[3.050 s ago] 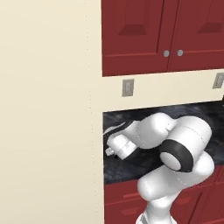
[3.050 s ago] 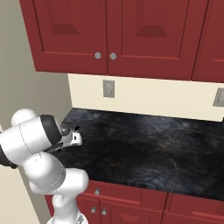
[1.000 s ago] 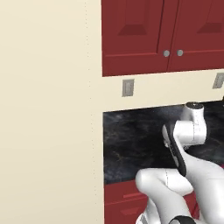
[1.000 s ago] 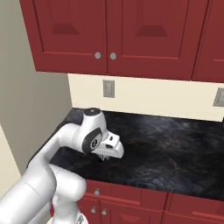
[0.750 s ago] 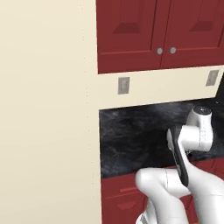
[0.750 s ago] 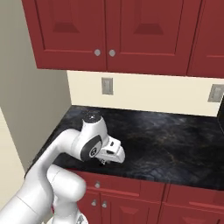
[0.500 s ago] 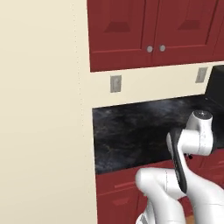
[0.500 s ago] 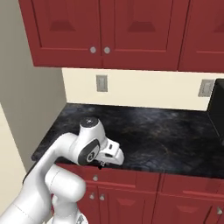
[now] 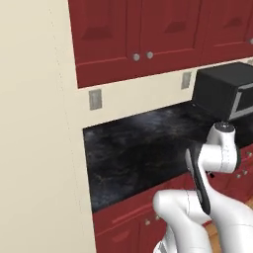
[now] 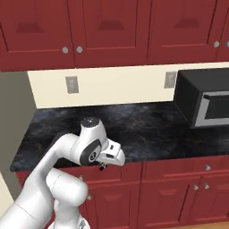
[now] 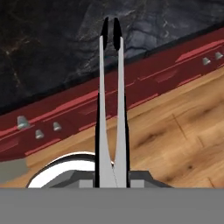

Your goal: Pick up the tongs from the counter and place them near the plate next to the oven.

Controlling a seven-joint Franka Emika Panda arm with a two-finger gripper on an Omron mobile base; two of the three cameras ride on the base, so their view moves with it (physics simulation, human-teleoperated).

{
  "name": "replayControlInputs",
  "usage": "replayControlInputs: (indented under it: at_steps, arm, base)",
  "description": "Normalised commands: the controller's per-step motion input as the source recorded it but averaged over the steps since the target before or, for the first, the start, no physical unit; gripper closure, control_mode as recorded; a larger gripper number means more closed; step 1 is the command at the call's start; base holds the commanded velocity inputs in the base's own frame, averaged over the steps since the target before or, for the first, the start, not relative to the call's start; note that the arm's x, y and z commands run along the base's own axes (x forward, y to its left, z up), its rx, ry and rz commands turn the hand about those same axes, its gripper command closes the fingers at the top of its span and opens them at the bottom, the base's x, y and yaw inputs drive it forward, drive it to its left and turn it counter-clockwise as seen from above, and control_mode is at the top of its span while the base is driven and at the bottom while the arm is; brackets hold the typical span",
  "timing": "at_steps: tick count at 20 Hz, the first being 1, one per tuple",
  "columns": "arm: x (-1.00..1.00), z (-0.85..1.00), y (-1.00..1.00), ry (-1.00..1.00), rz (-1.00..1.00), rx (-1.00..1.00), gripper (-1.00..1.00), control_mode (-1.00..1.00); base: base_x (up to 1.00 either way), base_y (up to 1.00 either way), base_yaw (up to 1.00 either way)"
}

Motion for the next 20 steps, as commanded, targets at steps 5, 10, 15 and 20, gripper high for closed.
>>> replayControlInputs:
  at_steps: [5, 10, 15, 20]
  arm:
    - [0.0, 0.0, 0.0, 0.0, 0.0, 0.0, 1.0, 1.0]
    - [0.0, 0.0, 0.0, 0.0, 0.0, 0.0, 1.0, 1.0]
    - [0.0, 0.0, 0.0, 0.0, 0.0, 0.0, 1.0, 1.0]
    - [0.0, 0.0, 0.0, 0.0, 0.0, 0.0, 1.0, 1.0]
  base:
    - [0.0, -0.03, -0.66]
    - [0.04, -0.05, -0.6]
    - [0.06, -0.02, -0.57]
    - [0.04, -0.01, -0.57]
